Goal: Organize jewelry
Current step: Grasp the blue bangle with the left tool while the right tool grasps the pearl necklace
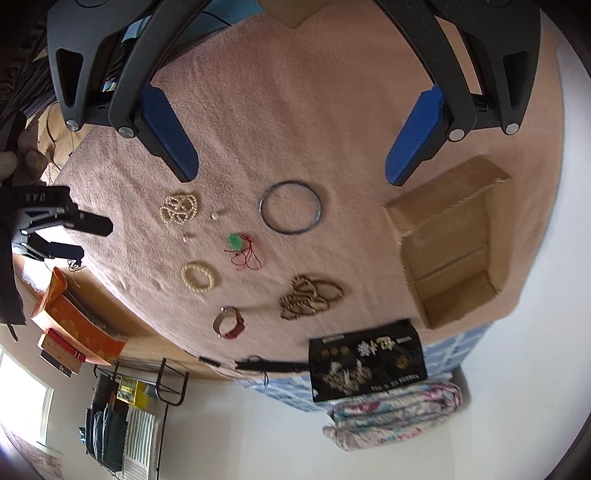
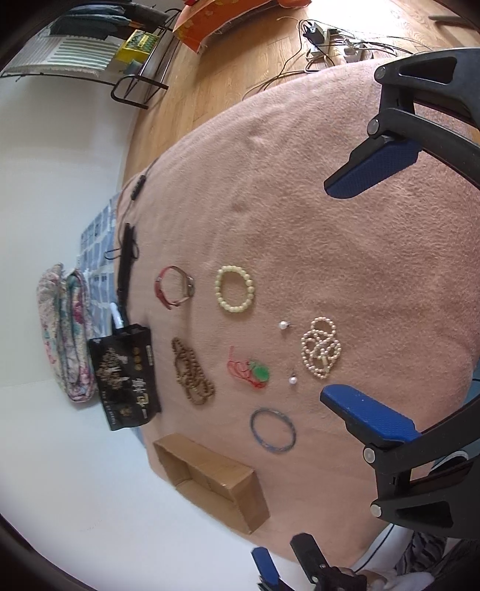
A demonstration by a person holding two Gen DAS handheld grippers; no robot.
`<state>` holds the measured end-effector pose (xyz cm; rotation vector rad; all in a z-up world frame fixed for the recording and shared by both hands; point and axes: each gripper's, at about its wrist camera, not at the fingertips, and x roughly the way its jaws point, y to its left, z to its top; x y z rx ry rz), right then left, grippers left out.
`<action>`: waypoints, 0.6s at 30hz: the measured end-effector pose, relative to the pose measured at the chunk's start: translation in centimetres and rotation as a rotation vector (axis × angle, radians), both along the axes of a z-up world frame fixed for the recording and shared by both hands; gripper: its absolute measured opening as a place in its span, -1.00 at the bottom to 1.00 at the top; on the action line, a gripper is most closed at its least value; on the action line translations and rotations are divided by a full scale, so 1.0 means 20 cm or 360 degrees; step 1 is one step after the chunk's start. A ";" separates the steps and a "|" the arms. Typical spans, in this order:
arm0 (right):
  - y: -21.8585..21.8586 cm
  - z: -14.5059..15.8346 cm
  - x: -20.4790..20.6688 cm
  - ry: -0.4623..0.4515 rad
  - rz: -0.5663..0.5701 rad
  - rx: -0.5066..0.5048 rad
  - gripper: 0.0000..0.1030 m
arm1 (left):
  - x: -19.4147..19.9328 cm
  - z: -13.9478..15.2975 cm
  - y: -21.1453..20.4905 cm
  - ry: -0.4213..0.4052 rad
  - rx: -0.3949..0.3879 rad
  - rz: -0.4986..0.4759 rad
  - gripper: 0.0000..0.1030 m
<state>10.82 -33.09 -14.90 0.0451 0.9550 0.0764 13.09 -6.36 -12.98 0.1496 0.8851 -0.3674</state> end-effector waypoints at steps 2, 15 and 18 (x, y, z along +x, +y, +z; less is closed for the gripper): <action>0.02 -0.03 0.01 0.0034 0.0028 -0.0015 0.96 | 0.06 -0.05 -0.02 0.0063 -0.0026 -0.0003 1.00; 0.11 -0.21 0.15 0.0216 0.0190 -0.0061 0.90 | 0.36 -0.35 -0.09 0.0273 0.0011 0.0037 1.00; 0.15 -0.24 0.18 0.0252 0.0214 -0.0080 0.87 | 0.42 -0.42 -0.08 0.0317 0.0016 0.0077 1.00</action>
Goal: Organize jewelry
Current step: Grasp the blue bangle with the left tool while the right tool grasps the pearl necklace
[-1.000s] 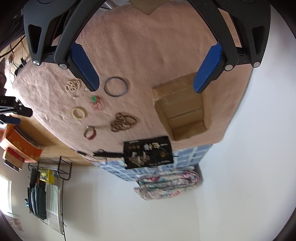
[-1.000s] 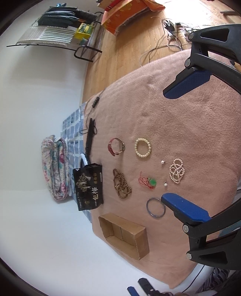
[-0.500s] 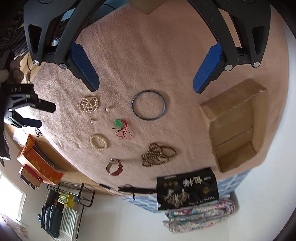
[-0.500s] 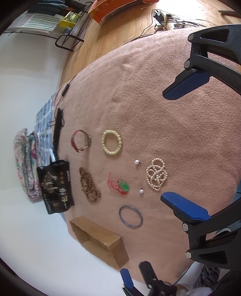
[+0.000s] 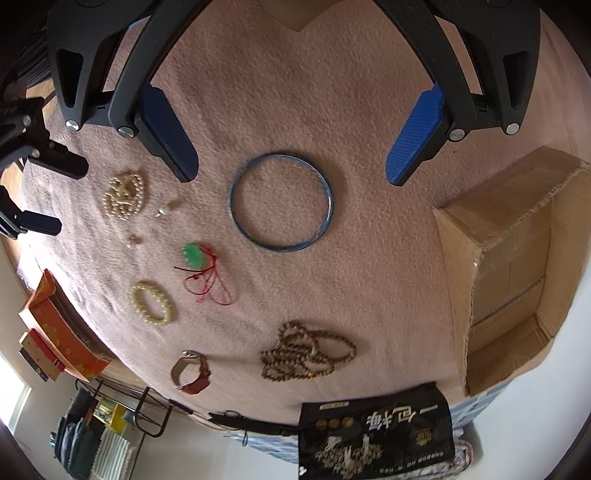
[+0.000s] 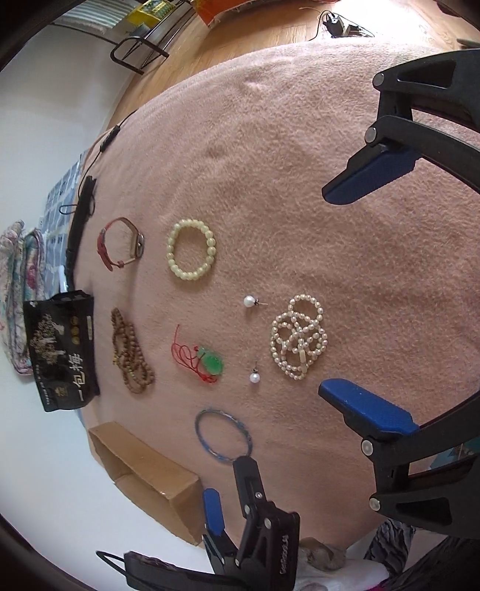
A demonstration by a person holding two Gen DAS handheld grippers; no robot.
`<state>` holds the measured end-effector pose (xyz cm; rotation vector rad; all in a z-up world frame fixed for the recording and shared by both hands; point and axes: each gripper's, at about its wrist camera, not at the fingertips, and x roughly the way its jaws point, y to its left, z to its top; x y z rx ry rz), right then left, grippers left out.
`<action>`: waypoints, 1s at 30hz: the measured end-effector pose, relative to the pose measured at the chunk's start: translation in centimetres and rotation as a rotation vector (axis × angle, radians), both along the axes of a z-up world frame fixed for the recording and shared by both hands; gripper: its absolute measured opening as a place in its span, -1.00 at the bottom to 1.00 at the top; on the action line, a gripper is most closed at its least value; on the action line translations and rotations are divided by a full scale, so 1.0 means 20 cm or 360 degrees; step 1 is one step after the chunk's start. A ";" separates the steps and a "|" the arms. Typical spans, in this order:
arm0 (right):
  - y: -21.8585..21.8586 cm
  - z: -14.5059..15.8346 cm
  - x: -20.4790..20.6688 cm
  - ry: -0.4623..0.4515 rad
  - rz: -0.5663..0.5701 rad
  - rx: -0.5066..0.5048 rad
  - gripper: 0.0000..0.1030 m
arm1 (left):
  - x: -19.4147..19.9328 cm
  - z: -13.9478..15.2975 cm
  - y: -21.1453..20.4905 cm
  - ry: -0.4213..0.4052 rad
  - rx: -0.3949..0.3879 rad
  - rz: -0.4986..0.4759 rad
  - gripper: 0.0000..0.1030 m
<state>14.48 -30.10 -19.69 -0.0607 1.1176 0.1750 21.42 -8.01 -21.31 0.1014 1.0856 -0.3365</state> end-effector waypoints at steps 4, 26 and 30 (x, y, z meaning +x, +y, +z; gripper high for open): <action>0.04 -0.03 0.05 0.0027 0.0015 0.0004 0.87 | 0.05 -0.06 0.01 0.0046 -0.0009 0.0017 1.00; 0.09 -0.14 0.14 0.0139 0.0016 0.0011 0.70 | 0.12 -0.16 -0.08 -0.0004 0.0125 0.0015 0.94; 0.14 -0.16 0.16 0.0141 0.0063 -0.0017 0.66 | 0.12 -0.15 -0.07 -0.0026 0.0125 0.0022 0.80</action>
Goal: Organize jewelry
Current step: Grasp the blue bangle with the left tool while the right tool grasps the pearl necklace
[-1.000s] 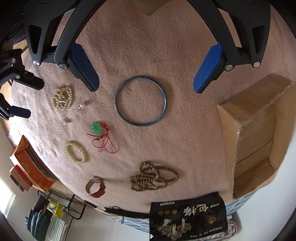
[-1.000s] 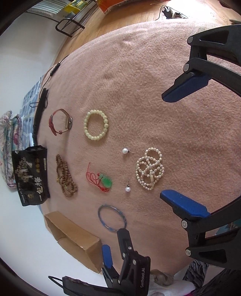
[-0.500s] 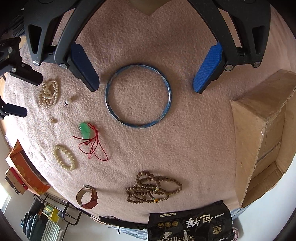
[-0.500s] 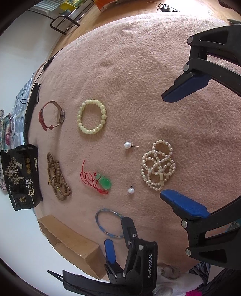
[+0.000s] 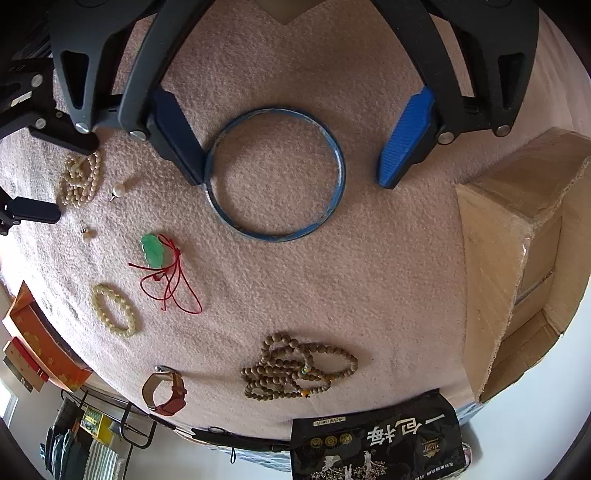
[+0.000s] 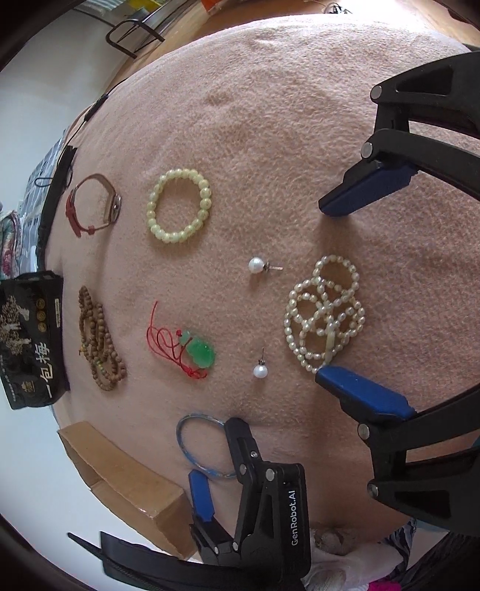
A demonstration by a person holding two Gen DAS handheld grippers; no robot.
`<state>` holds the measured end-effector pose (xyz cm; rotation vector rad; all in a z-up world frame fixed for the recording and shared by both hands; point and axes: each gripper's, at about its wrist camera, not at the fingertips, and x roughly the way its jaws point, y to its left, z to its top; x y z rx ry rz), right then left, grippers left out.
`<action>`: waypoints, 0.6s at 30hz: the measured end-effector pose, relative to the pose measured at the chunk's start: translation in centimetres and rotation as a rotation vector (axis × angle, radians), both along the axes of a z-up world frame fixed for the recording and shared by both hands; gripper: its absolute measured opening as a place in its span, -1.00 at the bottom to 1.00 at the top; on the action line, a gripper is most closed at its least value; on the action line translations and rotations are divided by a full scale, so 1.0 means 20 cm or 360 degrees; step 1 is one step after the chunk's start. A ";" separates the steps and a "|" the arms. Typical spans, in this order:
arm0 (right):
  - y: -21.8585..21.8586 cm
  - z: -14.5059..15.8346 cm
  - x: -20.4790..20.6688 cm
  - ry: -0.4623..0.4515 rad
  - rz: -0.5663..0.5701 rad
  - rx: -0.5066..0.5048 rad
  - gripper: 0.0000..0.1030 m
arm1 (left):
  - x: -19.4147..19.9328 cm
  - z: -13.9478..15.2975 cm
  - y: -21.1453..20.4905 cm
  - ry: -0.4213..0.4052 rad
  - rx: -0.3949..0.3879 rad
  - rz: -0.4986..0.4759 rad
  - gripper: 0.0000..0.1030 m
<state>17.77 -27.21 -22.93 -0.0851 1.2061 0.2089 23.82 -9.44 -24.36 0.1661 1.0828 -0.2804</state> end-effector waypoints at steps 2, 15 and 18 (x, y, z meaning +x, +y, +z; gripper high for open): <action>0.03 -0.02 0.01 -0.0008 0.0036 -0.0048 0.66 | 0.00 0.01 0.01 -0.0008 -0.0004 -0.0002 0.69; 0.04 0.01 -0.03 -0.0056 0.0132 -0.0014 -0.75 | -0.02 0.04 0.04 -0.0024 -0.0052 -0.0007 0.43; 0.01 0.02 -0.04 -0.0042 0.0103 0.0051 -0.81 | -0.04 0.05 0.04 -0.0031 -0.0045 -0.0012 0.43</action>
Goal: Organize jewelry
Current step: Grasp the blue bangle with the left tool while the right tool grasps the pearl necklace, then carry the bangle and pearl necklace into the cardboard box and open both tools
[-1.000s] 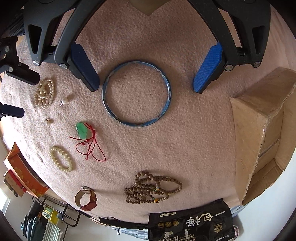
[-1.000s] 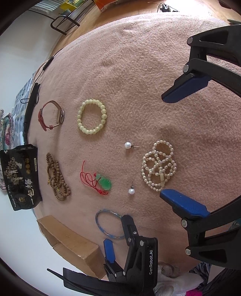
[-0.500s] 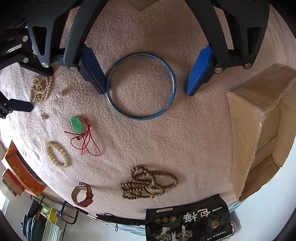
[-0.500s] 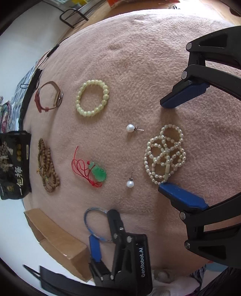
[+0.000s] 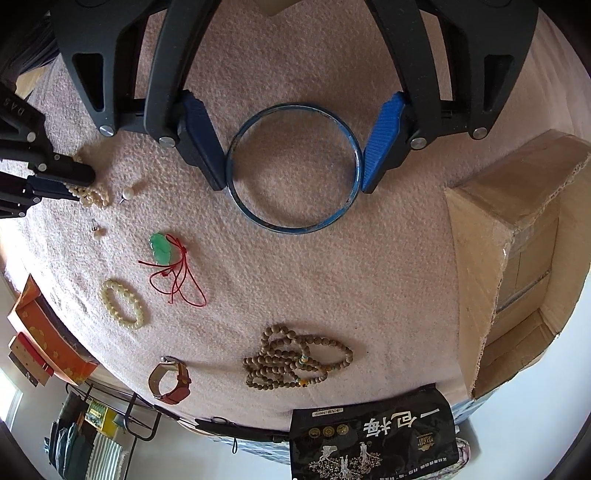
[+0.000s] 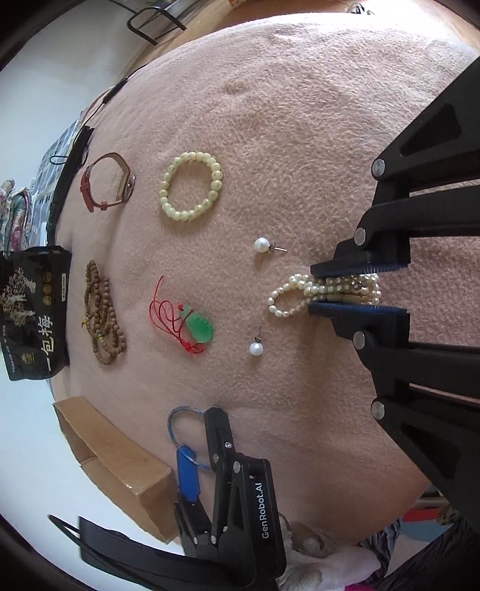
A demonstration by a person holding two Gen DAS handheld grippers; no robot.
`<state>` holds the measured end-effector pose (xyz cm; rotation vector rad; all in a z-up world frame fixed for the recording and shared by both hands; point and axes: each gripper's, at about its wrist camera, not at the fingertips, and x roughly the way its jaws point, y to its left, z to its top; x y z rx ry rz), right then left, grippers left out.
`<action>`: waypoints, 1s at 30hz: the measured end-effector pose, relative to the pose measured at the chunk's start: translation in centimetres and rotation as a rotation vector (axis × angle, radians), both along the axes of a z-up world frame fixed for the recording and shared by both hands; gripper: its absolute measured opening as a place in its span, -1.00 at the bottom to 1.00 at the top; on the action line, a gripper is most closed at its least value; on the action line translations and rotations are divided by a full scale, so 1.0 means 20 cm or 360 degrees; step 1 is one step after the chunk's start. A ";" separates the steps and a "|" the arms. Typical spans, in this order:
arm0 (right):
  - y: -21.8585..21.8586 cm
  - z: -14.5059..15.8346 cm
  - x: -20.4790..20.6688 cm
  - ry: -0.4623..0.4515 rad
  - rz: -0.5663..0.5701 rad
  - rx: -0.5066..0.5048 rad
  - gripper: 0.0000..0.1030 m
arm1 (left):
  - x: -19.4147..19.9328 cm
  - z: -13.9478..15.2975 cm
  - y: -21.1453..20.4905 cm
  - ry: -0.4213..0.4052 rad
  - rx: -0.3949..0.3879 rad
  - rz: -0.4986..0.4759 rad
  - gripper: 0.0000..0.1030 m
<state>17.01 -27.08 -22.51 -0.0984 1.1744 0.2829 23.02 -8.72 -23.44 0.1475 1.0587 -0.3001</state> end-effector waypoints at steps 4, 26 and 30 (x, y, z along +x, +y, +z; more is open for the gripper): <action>-0.04 0.02 -0.02 0.0011 -0.0026 0.0061 -0.83 | -0.03 0.01 0.00 -0.0009 0.0007 -0.0014 0.43; -0.11 0.45 -0.01 -0.0312 -0.0114 0.0293 -0.90 | -0.13 0.36 0.10 -0.0210 -0.0083 -0.0007 0.43; -0.05 0.58 0.03 -0.0410 -0.0100 0.0351 -0.91 | -0.14 0.47 0.17 -0.0263 -0.0117 0.0030 0.43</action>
